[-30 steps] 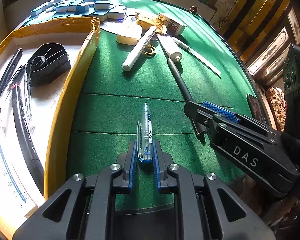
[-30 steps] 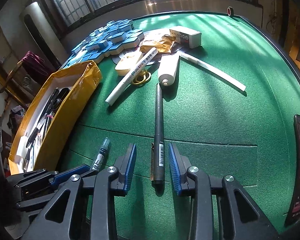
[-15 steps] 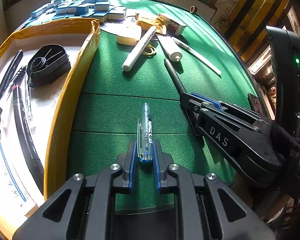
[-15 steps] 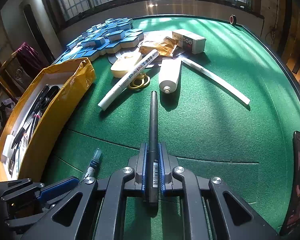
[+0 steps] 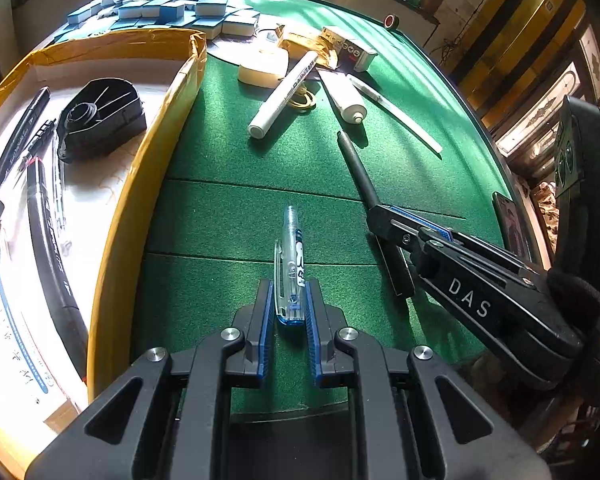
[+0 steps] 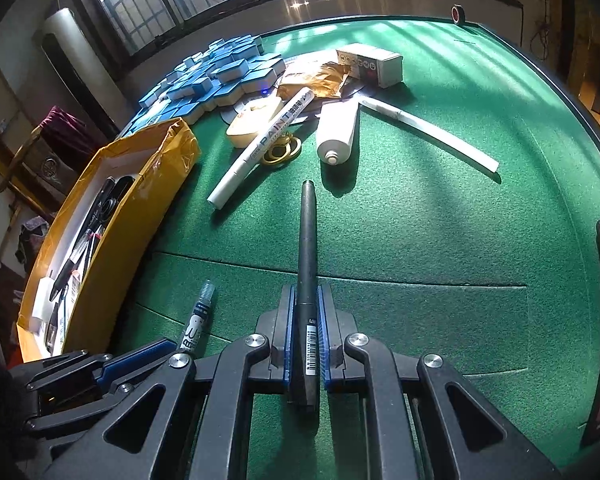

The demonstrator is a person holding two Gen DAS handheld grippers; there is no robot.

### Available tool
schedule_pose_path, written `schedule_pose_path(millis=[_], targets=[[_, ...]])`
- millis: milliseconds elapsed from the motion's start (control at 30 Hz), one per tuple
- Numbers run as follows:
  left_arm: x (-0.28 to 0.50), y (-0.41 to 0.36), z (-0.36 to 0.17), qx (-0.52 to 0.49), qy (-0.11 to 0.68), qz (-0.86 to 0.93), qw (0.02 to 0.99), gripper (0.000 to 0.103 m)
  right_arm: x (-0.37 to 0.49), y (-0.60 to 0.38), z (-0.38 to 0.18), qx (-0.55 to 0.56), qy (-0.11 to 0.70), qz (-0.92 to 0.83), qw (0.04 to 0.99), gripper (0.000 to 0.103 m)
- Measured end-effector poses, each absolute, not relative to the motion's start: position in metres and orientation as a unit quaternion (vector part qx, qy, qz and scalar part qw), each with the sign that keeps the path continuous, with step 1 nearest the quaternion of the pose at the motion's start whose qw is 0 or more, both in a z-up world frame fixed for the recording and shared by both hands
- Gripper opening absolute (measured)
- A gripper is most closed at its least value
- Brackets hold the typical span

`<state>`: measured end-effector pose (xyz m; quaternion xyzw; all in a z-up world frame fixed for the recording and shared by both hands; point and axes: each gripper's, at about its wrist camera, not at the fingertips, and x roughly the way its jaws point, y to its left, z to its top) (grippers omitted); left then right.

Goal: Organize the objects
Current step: 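Carry the clear pen with the left tool while the right tool carries the black pen over the tray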

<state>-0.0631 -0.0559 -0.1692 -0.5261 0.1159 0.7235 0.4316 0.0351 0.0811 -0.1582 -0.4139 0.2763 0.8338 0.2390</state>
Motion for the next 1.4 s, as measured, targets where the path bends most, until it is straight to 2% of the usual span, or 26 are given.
schedule_pose_path(millis=[300,900,1400], targets=[[-0.064,-0.061,-0.16,-0.524,0.096,0.723,0.439,0.013,0.038,0.08,-0.15,-0.396,0.293,0.838,0.235,0.01],[-0.07,-0.078,-0.128,-0.505,0.065,0.731,0.454,0.013,0.03,0.054,-0.117,-0.372,0.274,0.86,0.213,0.01],[-0.104,-0.129,-0.102,-0.494,0.01,0.757,0.427,0.013,0.0,0.016,-0.092,-0.359,0.251,0.885,0.16,0.01]])
